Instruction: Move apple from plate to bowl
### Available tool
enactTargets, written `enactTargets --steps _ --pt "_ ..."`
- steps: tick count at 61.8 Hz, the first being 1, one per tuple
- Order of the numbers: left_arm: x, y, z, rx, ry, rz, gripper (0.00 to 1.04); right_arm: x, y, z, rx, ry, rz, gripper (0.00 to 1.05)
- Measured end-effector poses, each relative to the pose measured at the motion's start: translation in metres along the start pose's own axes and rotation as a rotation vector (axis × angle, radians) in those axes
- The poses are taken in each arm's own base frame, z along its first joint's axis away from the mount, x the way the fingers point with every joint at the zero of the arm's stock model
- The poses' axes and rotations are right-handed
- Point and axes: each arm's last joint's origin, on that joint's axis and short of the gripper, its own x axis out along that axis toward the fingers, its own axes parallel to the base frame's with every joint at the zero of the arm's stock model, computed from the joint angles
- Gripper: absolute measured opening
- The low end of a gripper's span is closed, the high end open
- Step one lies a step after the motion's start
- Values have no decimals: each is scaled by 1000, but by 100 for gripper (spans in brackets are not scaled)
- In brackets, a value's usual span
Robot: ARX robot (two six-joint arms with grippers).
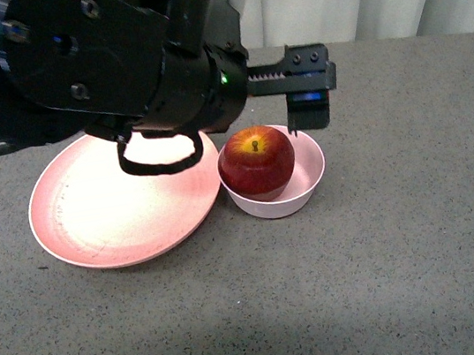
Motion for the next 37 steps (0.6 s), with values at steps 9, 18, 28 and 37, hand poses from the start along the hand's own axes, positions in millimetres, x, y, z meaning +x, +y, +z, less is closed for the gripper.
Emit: enactTargets --steps 9,18,28,37 --pt "-33 19 11 -26 -173 108 98 0 0 0 0 0 0 95" --pt "-61 49 2 -51 -218 235 98 0 0 0 0 0 0 95" --pt "-91 81 -19 -83 -220 397 98 0 0 0 0 0 0 95" --pt "-106 84 -17 -83 -275 429 98 0 0 0 0 0 0 95"
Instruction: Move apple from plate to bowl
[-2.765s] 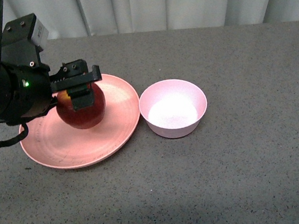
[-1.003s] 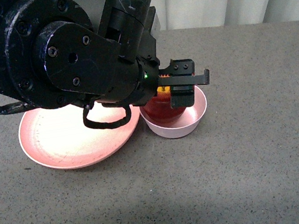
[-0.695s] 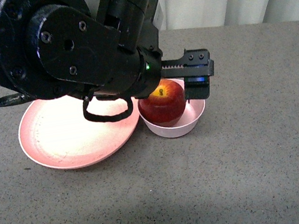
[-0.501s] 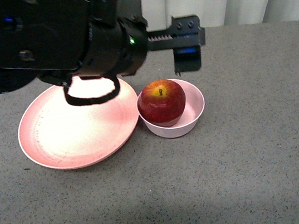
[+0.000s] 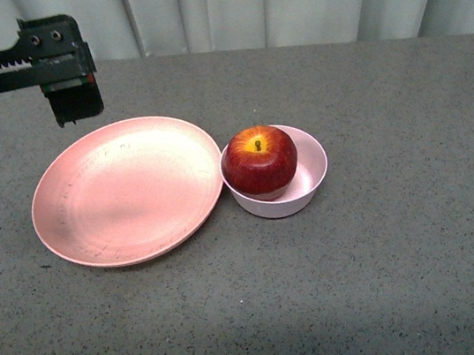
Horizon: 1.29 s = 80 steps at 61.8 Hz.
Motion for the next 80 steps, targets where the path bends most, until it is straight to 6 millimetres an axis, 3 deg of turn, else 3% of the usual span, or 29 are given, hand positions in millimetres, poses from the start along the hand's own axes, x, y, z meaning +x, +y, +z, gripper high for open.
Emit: enactTargets --steps 10,20,40,68,80 --pt "0 1 -3 19 -27 -24 95 0 0 0 0 0 0 95" --pt "-27 27 -8 21 -333 -92 65 0 0 0 0 0 -1 95" --pt "-77 67 -23 37 -358 -81 4 0 0 0 0 0 0 95" --pt "-116 94 -36 43 -359 -79 4 0 0 0 0 0 0 95" --pt "-127 96 -38 42 -364 -75 4 0 0 0 0 0 0 95"
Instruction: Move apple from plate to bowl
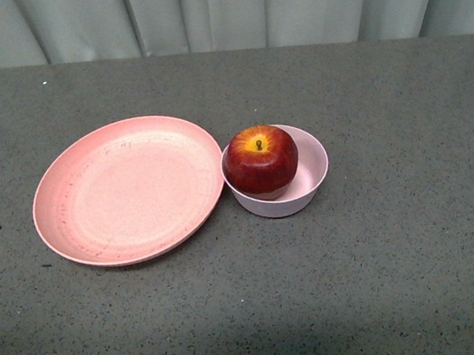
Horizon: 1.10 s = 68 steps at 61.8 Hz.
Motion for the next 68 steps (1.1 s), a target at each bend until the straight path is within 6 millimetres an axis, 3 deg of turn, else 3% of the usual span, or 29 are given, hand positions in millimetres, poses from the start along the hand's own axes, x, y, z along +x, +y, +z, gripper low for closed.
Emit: enactTargets --steps 68 --pt "-36 0 8 0 -31 0 4 0 0 0 0 0 0 95"
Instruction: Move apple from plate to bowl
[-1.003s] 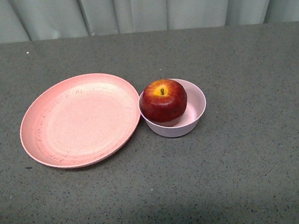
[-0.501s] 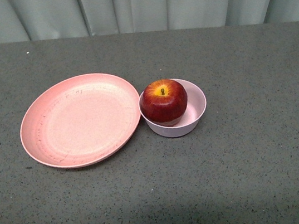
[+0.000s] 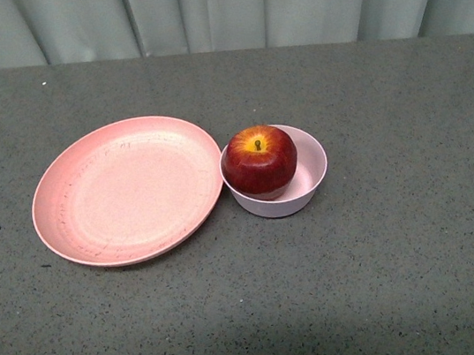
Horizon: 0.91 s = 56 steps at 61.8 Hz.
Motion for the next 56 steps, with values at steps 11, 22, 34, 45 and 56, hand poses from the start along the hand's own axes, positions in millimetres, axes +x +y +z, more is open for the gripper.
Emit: enactTargets --steps 11,22,34,45,56 --pt "-10 0 -4 0 26 -1 4 0 0 0 0 0 0 95" --pt "-12 0 -3 0 6 -1 4 0 0 0 0 0 0 95" --pt "-12 0 -3 0 6 -1 35 0 0 0 0 0 0 95" --pt "-12 0 -3 0 6 -1 67 0 0 0 0 0 0 95" --pt "-12 0 -3 2 6 -1 100 0 0 0 0 0 0 95"
